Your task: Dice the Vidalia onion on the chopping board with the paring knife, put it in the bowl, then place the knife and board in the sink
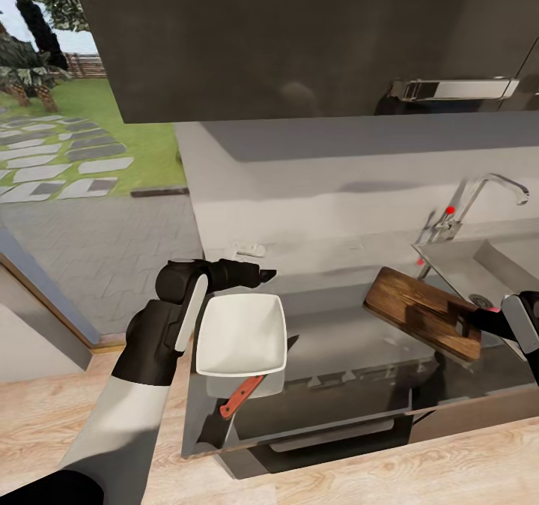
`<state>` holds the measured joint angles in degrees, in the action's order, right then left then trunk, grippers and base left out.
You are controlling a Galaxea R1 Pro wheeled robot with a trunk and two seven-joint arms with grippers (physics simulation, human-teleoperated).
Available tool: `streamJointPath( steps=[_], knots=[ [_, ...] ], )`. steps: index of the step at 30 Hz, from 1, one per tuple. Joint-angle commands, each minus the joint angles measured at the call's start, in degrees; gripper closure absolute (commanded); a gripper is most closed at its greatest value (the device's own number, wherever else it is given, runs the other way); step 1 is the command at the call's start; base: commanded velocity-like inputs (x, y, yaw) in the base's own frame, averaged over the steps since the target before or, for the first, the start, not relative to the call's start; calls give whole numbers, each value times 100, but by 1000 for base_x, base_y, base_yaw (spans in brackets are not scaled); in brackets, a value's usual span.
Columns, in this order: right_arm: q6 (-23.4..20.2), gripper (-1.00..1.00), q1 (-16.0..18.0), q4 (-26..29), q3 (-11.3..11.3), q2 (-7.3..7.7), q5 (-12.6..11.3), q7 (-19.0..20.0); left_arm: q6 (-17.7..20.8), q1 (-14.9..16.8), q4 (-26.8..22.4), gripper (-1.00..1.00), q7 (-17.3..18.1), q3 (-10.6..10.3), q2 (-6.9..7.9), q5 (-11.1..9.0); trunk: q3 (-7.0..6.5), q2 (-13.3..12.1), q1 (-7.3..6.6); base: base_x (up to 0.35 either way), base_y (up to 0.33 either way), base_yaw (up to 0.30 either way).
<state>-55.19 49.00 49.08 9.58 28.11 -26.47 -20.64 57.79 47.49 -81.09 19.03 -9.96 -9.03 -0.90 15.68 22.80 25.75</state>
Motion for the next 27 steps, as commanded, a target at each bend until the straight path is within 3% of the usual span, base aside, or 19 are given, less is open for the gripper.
streamJointPath(
  steps=[1, 27],
  knots=[
    [-15, -100, 4, 5, 0, 1, -60, -51, 30, 6, -4, -100, 4, 3, -2, -7, 11, 11, 3, 0, 0, 2],
    [-18, -100, 4, 5, 0, 1, -60, -46, 30, 6, -4, -100, 4, 3, -2, -7, 60, 11, 3, 0, 0, 0]
  ],
)
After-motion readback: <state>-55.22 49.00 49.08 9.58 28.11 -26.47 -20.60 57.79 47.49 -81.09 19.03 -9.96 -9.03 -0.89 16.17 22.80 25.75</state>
